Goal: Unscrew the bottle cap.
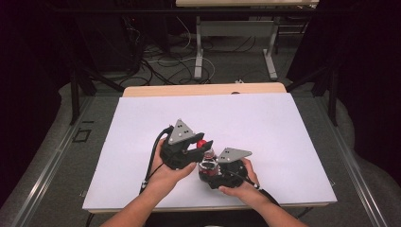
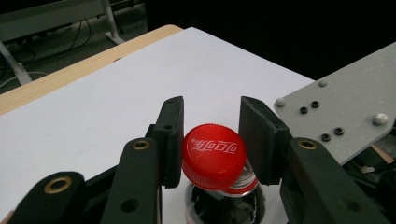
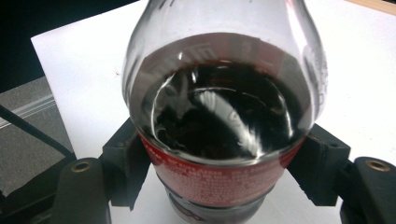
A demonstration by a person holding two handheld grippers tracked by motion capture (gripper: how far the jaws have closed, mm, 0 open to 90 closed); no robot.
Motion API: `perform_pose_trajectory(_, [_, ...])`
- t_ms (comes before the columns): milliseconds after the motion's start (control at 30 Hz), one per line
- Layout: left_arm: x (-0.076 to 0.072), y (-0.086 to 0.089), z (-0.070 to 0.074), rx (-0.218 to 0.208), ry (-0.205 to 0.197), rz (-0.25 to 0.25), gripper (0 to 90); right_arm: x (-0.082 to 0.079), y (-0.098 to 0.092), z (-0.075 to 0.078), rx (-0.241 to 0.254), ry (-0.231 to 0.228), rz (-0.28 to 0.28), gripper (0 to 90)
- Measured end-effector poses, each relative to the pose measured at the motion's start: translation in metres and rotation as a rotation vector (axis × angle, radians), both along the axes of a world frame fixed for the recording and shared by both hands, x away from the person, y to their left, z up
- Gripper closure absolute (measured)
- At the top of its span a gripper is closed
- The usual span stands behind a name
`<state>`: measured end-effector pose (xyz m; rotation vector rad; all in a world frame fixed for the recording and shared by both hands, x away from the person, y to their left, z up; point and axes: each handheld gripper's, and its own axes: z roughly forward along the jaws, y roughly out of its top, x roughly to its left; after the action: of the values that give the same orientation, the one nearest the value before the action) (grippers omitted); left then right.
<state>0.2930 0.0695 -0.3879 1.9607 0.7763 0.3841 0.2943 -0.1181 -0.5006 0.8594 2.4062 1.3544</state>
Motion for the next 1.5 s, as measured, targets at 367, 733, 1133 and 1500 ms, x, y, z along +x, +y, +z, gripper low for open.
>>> perform_pose_trajectory(367, [0.015, 0.016, -0.008, -0.007, 0.033, 0.057, 61.7, 0.003, -0.004, 0.002, 0.000, 0.010, -0.016, 29.1])
perform_pose_trajectory(733, [0.025, 0.047, -0.022, -0.033, 0.075, 0.154, 61.6, 0.009, -0.011, 0.003, 0.013, -0.004, -0.055, 29.0])
perform_pose_trajectory(1133, [0.036, 0.079, -0.055, -0.032, 0.127, 0.240, 61.6, 0.024, -0.023, 0.005, 0.004, -0.033, -0.125, 29.0])
perform_pose_trajectory(1500, [0.036, 0.086, -0.065, -0.037, 0.135, 0.250, 61.6, 0.062, -0.038, 0.028, 0.001, -0.078, -0.239, 29.0])
